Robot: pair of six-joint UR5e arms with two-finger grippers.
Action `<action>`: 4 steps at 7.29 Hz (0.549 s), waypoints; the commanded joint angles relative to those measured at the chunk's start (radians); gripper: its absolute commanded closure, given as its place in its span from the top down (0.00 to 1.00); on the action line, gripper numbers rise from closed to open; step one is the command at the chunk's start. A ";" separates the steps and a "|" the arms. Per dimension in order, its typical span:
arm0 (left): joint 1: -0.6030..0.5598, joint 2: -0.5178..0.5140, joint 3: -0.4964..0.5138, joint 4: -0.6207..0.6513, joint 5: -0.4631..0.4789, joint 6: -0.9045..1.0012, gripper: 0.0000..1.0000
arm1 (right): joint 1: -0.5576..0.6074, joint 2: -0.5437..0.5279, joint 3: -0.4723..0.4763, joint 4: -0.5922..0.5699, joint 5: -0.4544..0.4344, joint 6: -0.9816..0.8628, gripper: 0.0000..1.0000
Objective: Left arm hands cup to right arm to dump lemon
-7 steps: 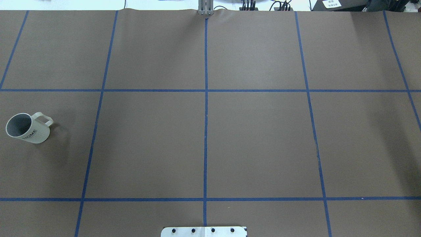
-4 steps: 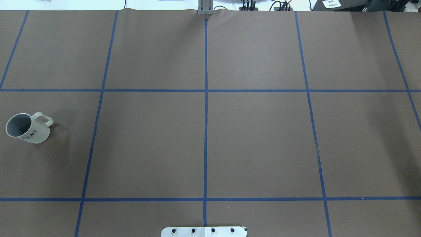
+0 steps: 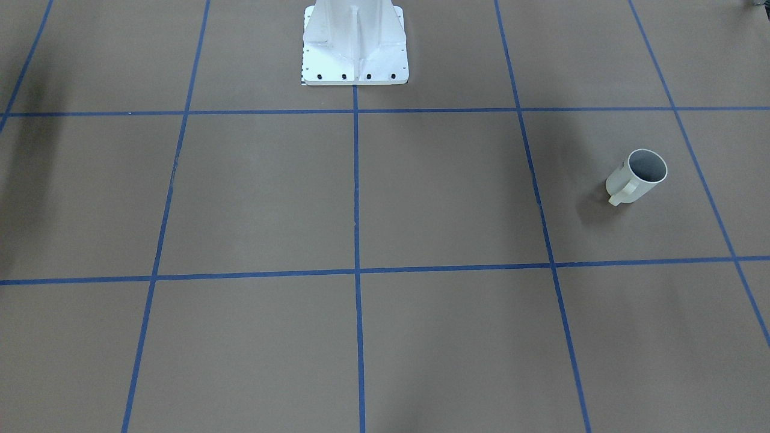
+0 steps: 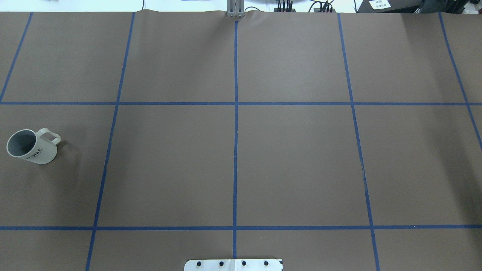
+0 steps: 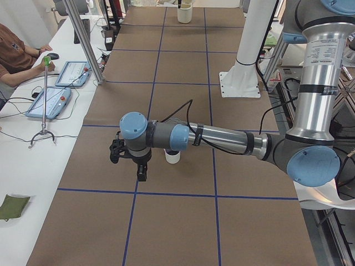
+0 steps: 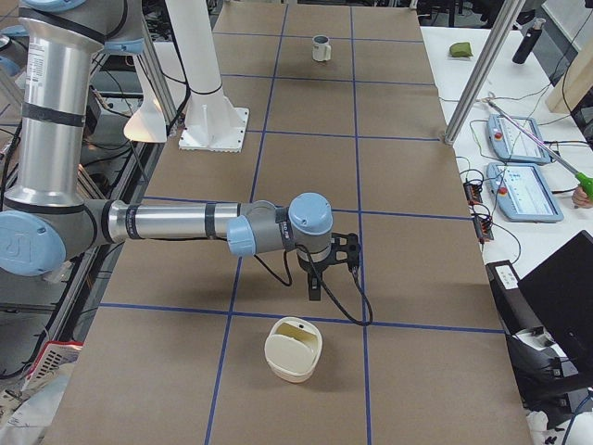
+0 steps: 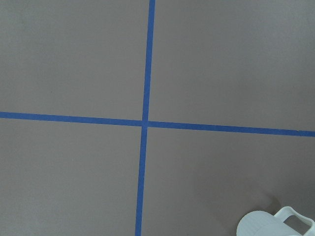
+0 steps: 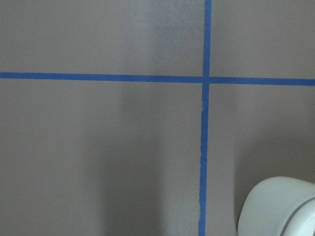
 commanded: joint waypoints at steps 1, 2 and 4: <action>-0.005 0.006 -0.031 -0.002 0.001 -0.003 1.00 | 0.000 -0.006 0.003 0.067 0.043 -0.002 1.00; -0.002 0.045 -0.042 -0.004 0.025 0.004 1.00 | 0.000 0.004 -0.002 0.070 0.026 0.006 1.00; 0.000 0.047 -0.056 -0.010 0.022 -0.001 1.00 | 0.000 0.004 -0.005 0.065 -0.003 0.000 1.00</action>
